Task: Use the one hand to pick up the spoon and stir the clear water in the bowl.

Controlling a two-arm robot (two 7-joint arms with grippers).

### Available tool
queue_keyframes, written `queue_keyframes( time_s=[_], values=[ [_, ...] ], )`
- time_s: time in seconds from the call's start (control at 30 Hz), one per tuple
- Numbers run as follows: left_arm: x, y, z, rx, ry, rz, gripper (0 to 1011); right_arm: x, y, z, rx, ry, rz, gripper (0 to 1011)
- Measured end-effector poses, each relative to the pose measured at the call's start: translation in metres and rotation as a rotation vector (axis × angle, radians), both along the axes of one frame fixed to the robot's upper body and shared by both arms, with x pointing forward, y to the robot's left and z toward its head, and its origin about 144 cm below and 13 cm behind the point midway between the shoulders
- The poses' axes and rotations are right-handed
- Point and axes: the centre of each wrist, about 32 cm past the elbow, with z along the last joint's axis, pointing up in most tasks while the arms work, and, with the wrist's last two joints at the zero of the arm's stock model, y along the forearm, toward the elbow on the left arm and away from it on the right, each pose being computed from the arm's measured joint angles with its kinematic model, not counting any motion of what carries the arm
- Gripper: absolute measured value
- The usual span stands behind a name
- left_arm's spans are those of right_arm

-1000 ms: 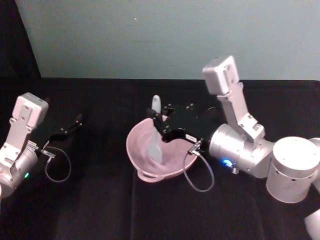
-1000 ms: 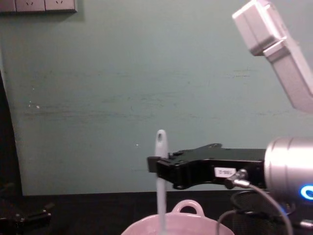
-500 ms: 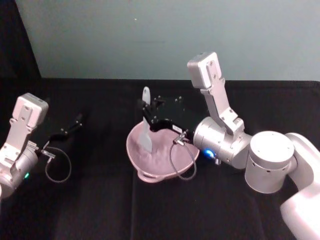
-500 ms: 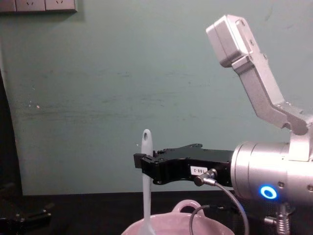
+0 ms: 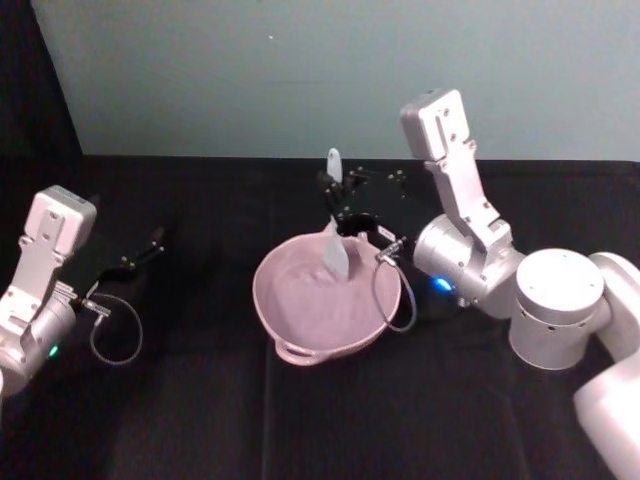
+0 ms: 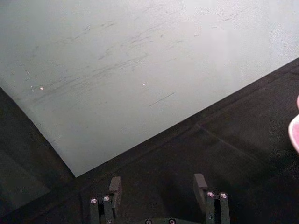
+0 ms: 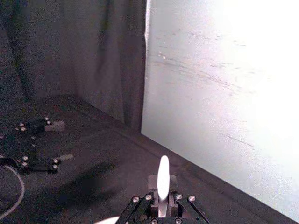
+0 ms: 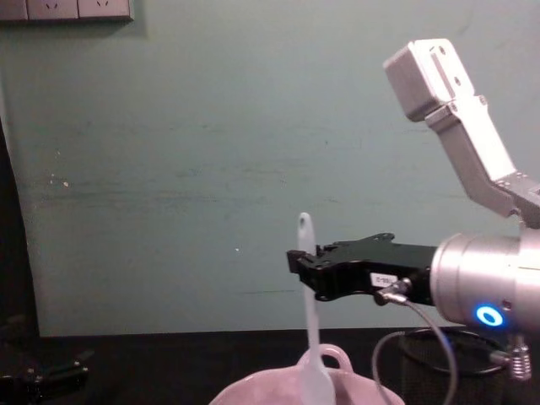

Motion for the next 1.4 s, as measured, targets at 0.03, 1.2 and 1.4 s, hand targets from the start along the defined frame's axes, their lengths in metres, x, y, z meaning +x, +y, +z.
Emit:
queue_keyframes(
  time_s=[0.03, 1.2, 1.4],
  values=[
    [0.0, 0.0, 0.0, 0.0, 0.0, 0.0, 1011, -0.001, -0.002, 0.0, -0.004, 0.0, -0.003, 119],
    [0.0, 0.0, 0.0, 0.0, 0.0, 0.0, 1011, -0.039, 0.018, -0.003, 0.12, 0.096, 0.13, 119],
    [0.0, 0.0, 0.0, 0.0, 0.0, 0.0, 1011, -0.022, 0.02, -0.008, 0.127, 0.058, 0.062, 119]
  ],
)
